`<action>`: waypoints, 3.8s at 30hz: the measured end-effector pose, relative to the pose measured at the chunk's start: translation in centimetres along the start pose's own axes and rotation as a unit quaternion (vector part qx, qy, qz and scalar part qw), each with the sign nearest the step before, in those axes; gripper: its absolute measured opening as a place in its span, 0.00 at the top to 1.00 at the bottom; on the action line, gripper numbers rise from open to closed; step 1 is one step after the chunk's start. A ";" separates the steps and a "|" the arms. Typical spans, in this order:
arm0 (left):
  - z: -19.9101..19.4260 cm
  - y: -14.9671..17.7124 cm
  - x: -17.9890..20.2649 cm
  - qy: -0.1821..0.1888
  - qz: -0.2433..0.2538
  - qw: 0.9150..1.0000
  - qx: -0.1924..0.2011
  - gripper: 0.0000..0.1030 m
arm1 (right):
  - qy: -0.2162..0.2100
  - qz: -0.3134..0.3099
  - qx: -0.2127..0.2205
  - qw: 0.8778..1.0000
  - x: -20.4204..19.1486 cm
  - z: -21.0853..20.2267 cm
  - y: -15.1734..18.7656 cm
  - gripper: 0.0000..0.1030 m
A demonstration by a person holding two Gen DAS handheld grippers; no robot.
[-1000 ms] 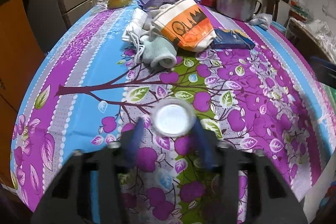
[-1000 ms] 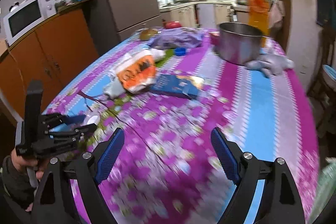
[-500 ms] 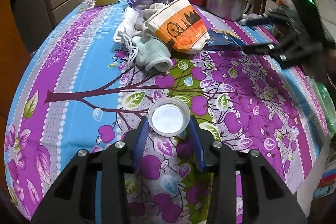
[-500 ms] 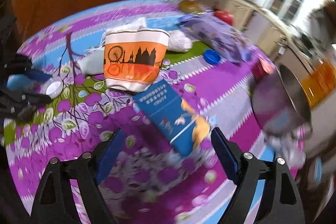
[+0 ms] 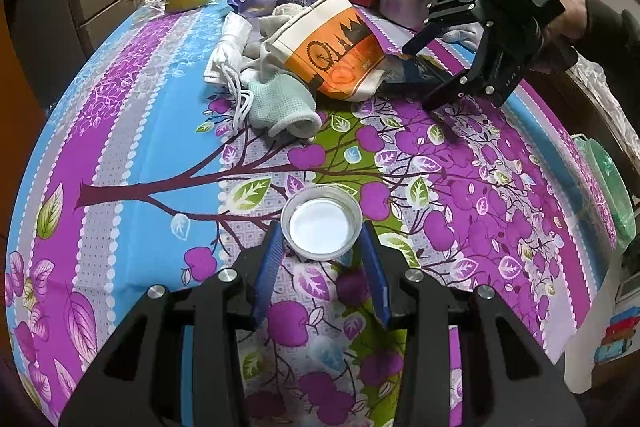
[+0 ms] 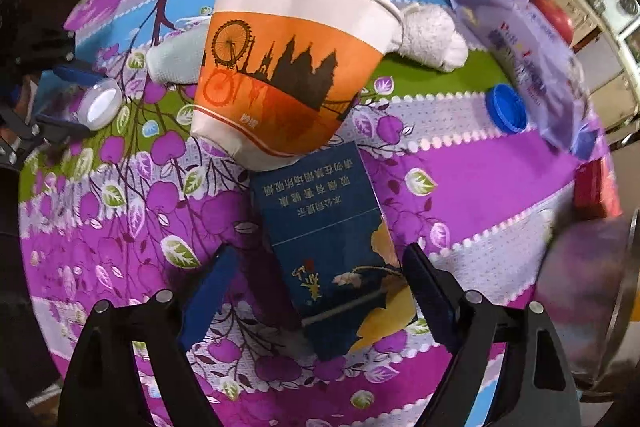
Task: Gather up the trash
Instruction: 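Grasp the small white cup with the left tool while the right tool grasps the blue box, then carry white cup and blue box over the green bin and open both tools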
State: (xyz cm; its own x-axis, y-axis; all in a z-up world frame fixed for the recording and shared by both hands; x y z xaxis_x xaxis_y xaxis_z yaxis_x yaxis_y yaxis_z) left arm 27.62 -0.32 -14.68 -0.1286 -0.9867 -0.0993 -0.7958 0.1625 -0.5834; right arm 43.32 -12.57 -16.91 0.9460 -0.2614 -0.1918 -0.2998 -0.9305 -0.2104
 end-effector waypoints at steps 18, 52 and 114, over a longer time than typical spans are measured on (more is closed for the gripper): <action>-0.1 0.1 -0.3 -0.009 -0.028 0.999 0.025 0.64 | 0.058 0.186 0.152 0.969 -1.9 -3.9 5.8 0.42; -11.0 -6.7 13.5 -0.015 -0.018 0.981 0.193 0.64 | 0.369 0.381 0.468 0.707 -19.0 -18.9 23.4 0.42; -9.6 -5.7 50.3 0.133 0.221 0.962 0.086 0.64 | 0.297 0.687 0.368 0.552 -19.1 -16.4 62.7 0.42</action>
State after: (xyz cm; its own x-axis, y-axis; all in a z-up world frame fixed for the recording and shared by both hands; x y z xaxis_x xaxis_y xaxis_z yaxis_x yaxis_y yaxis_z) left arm 19.98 -50.96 -8.64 -0.5978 -0.7830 -0.1717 -0.5212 0.5425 -0.6588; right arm 8.52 -70.16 -10.70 -0.4288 -0.8320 -0.3521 -0.5463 0.5492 -0.6324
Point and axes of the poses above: each gripper's, at about its wrist camera, not at the fingertips, and z roughly the way its jaws point, x to its right, y to its underside, the point moved 8 cm from there along z, roughly the way its jaws point, and after that the axes turned 14 degrees about -y, right-handed, at the moved point
